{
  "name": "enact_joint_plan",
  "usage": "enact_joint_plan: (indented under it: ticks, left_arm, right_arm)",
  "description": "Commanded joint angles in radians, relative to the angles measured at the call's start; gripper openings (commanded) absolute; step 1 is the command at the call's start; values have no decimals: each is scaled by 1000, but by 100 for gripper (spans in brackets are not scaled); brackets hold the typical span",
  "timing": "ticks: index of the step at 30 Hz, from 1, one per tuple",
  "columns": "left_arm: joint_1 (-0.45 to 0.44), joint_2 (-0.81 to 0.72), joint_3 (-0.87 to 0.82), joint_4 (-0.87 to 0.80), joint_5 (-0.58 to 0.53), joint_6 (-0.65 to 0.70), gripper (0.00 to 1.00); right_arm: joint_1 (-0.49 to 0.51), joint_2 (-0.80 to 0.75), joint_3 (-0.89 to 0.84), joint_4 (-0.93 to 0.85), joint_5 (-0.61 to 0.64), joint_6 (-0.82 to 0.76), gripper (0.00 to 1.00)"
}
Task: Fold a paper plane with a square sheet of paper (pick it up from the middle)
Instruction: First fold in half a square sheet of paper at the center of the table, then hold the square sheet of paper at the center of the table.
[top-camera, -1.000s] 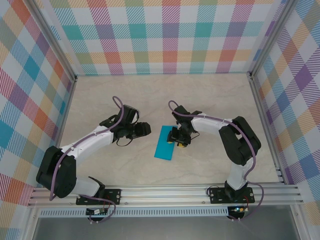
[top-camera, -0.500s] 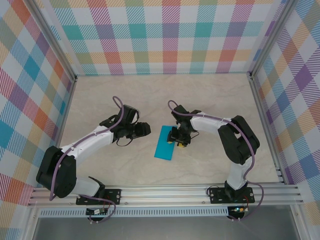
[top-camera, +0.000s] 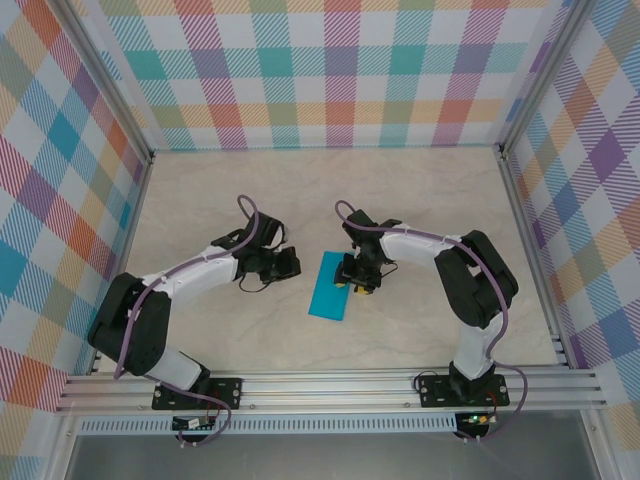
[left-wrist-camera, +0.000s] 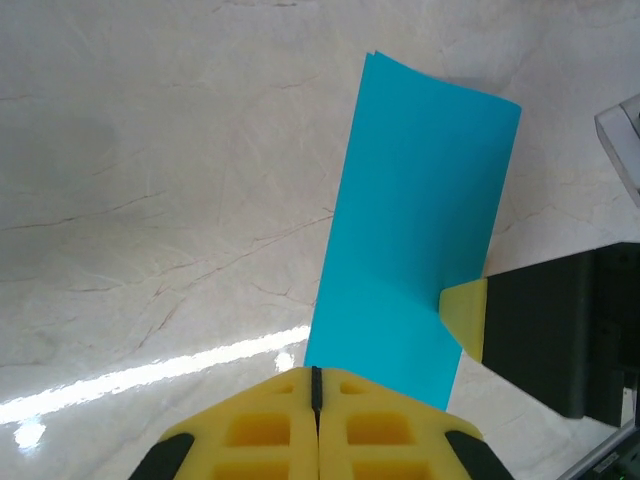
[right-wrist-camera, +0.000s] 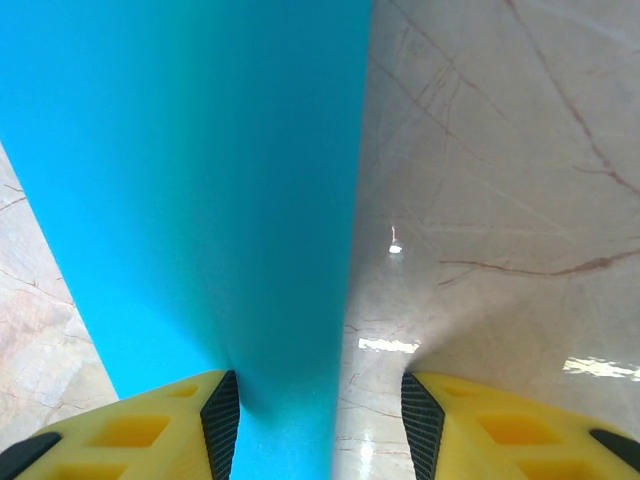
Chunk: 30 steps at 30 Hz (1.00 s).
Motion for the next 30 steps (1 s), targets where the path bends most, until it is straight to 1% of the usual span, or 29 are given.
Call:
enact_joint_plan:
  ticks: [1,13,19,21,22,25,30]
  left_arm:
    - [-13,24,34,37,50,-2,3]
    - [-12,39,38,20,41,6,3]
    - [-13,58,47,41,69,4,0]
    - [-14,67,48,42,82,0,0]
    - [-14,72,47,75,86,-4,0]
    - [-18,94,50,103,103,-16,0]
    - [-35,140,80,115,120,-19,0]
  right_arm:
    - [6,49,-3,-21,33,-13,50]
    - [5,60,6,-20,32,-13,52]
    - [7,72,6,-22,34,-13,51]
    - [6,74,8,-26,38,-14,51]
    - [6,75,7,-25,39,-16,51]
    - [6,77,7,-25,39,-14,51]
    - [6,83,9,-28,42,-16,51]
